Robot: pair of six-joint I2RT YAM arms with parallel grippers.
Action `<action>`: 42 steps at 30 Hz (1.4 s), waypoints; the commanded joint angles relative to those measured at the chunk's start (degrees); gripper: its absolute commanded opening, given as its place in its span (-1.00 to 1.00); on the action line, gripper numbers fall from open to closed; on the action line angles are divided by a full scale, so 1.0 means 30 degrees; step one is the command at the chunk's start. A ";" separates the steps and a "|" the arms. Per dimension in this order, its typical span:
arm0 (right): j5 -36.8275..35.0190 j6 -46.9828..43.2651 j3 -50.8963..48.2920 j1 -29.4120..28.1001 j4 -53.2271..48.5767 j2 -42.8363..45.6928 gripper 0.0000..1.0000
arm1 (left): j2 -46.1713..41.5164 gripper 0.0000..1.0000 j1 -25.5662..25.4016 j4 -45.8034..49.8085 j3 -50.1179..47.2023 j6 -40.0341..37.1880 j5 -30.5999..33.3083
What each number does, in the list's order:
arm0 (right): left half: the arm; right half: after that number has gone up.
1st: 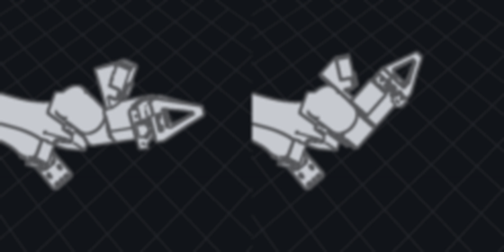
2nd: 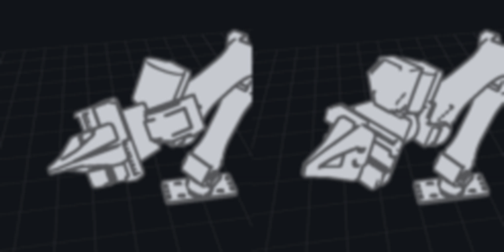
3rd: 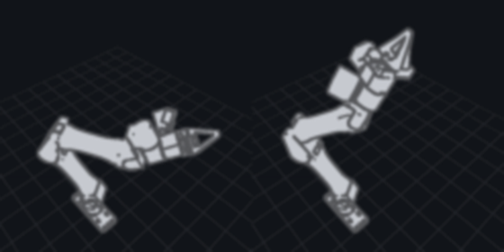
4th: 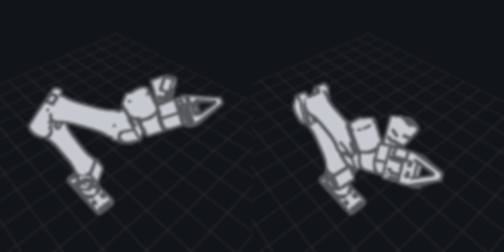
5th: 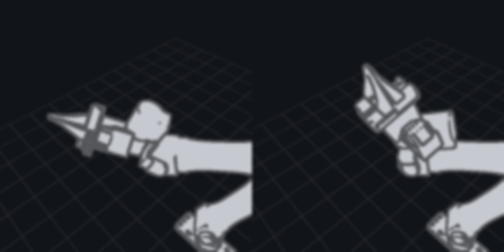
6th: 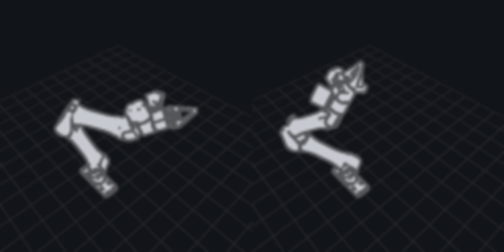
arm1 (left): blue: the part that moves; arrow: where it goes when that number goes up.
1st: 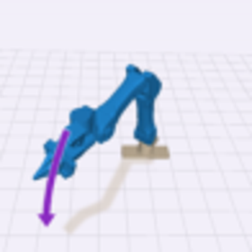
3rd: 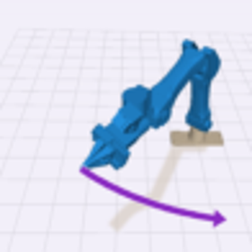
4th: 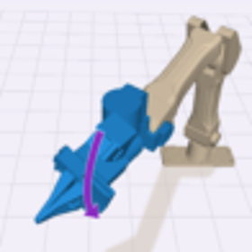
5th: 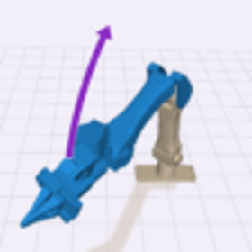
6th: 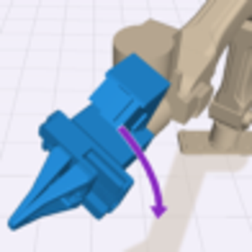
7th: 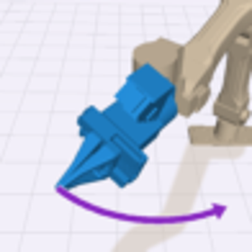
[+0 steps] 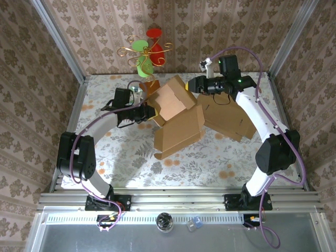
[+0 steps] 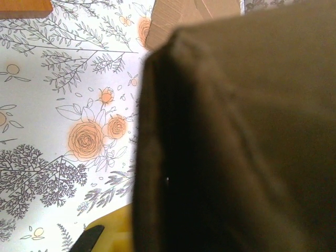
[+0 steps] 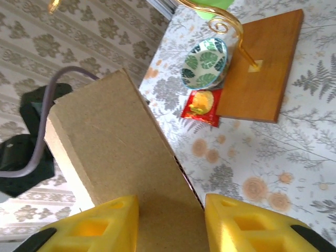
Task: Fold the paper box
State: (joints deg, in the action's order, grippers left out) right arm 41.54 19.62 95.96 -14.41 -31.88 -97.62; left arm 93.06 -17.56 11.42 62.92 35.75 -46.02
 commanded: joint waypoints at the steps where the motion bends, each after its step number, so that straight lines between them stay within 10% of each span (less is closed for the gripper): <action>1: -0.1897 -0.2101 0.0627 -0.0633 -0.1438 0.0579 -0.19 | -0.0070 -1.00 0.0097 0.0088 0.0754 -0.0212 -0.0481; 25: -0.3253 -0.3156 0.0440 -0.2361 -0.1585 0.1588 0.01 | -0.0372 -1.00 0.0083 0.0470 0.0626 -0.0344 -0.0364; 42: -1.3815 -0.6593 0.3738 -0.5008 -0.5747 -0.0667 -0.07 | -0.0368 -1.00 -0.0035 0.0868 0.0915 -0.0592 -0.0275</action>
State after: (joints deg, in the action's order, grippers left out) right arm 9.34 2.63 104.95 -27.83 -44.51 -97.36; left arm 93.06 -17.54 14.06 63.20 35.44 -45.60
